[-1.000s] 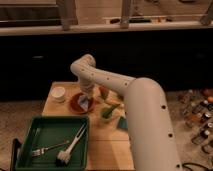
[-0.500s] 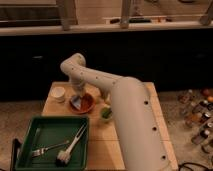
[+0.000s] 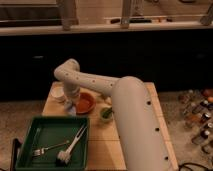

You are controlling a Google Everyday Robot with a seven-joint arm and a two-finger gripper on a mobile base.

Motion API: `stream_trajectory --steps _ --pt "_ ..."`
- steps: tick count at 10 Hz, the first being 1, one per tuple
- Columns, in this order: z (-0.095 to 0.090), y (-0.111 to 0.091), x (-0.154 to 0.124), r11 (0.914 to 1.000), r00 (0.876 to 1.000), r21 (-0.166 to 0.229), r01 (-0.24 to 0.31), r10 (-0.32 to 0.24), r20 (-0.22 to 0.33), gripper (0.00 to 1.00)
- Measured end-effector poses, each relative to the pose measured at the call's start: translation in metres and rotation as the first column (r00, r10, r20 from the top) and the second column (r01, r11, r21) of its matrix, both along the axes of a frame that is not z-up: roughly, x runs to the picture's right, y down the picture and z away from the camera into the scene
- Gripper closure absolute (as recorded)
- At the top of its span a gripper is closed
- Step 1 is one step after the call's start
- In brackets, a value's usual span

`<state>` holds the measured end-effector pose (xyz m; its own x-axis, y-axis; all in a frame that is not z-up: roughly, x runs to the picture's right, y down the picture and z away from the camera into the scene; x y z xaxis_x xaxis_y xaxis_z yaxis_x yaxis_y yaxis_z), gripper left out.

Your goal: Wipe red bowl with towel

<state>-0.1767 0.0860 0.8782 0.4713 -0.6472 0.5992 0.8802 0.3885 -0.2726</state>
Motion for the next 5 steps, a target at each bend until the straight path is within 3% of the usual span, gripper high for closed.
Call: stream_trajectory --steps 3,5 --pt "-0.001 0.002 0.047 0.9985 0.997 -0.011 -0.053 0.053 -0.052 1.0" --pt "0.002 -0.004 0.084 0.994 0.988 -0.004 -0.109 0.108 -0.113 1.0"
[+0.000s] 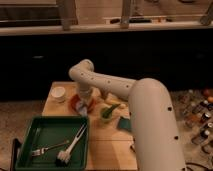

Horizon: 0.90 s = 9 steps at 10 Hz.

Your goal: Wipe red bowl with towel

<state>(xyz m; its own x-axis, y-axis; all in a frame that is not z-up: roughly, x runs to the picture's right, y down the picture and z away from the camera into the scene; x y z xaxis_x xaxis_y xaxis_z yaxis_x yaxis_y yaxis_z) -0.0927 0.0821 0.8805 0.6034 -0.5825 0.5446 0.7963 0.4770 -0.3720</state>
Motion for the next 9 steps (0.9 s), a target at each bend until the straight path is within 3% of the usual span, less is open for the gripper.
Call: stream_trajectory --steps 2,4,9 --pt "0.01 -0.013 0.019 0.9991 0.998 0.01 -0.041 0.042 -0.048 1.0" --pt "0.021 -0.027 0.021 0.9984 0.996 0.022 -0.052 0.053 -0.071 1.0" --pt "0.041 -0.054 -0.039 0.9987 1.0 0.047 -0.021 0.022 -0.019 1.0"
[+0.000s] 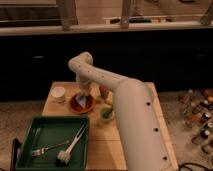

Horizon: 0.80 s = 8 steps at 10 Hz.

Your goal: Wipe red bowl with towel

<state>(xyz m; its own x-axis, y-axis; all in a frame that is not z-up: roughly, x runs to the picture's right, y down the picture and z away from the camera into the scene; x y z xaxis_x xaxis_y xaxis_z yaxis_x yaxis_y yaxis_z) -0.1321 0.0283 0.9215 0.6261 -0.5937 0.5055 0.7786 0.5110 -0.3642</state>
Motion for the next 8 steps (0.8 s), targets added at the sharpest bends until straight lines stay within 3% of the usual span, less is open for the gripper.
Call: stream_trajectory --steps 2,4,8 --pt "-0.005 0.009 -0.022 0.9985 0.997 -0.01 0.053 -0.053 0.059 1.0" --pt "-0.016 0.025 -0.023 0.9972 0.994 -0.027 0.07 -0.068 0.089 1.0" --pt "-0.026 0.047 0.014 0.9975 0.998 -0.057 0.041 -0.038 0.058 1.0"
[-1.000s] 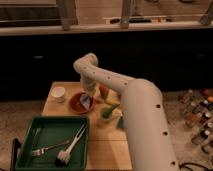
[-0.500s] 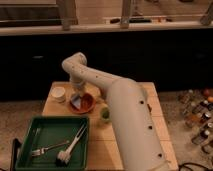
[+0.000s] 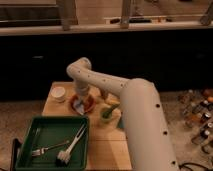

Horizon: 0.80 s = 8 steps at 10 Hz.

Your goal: Wipe red bowl with towel

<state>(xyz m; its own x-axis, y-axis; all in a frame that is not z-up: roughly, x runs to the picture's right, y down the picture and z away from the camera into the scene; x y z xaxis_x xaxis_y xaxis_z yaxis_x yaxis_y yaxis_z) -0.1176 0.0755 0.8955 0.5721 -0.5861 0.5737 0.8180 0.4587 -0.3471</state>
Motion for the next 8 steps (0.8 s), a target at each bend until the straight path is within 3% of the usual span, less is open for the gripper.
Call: stream_trajectory --steps 4,5,8 --pt "0.007 -0.012 0.032 0.9977 0.994 0.03 -0.06 0.062 -0.087 1.0" --pt "0.011 -0.022 0.031 0.9966 0.993 0.048 -0.067 0.071 -0.095 1.0" --pt "0.017 -0.036 0.014 0.9965 0.995 0.054 -0.064 0.068 -0.069 1.0"
